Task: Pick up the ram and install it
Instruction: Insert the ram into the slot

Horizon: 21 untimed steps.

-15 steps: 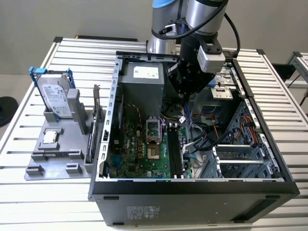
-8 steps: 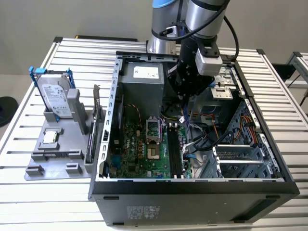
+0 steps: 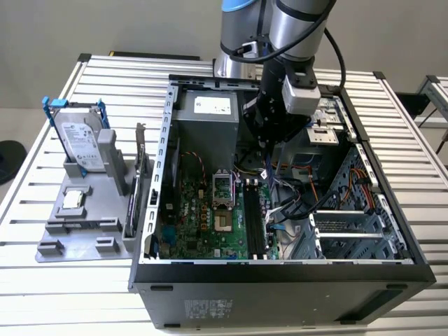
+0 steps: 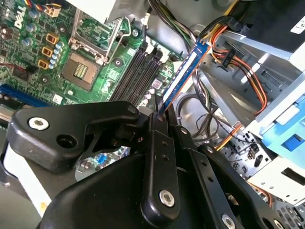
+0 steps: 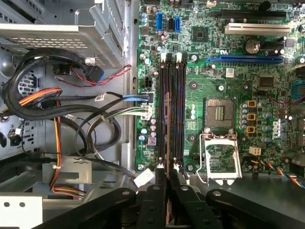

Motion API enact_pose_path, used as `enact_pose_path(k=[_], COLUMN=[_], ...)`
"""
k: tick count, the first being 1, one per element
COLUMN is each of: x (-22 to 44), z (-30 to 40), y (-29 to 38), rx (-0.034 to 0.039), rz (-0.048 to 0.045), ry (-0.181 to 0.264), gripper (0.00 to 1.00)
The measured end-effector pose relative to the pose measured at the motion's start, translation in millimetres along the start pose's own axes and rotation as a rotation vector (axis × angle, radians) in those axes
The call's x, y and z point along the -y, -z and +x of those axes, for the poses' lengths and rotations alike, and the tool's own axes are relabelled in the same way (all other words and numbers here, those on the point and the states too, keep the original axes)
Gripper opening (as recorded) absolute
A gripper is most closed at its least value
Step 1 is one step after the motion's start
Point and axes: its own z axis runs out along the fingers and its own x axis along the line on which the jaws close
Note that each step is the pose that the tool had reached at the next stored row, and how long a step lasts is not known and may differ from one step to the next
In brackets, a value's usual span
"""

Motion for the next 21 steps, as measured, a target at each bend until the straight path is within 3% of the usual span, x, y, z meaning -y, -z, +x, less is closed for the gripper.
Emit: enact_pose_path(k=[21], x=[-6.1], z=[0.4], y=[-16.0], rx=[0.0003], rz=[-0.0003], ry=[-0.009], gripper=[0.0])
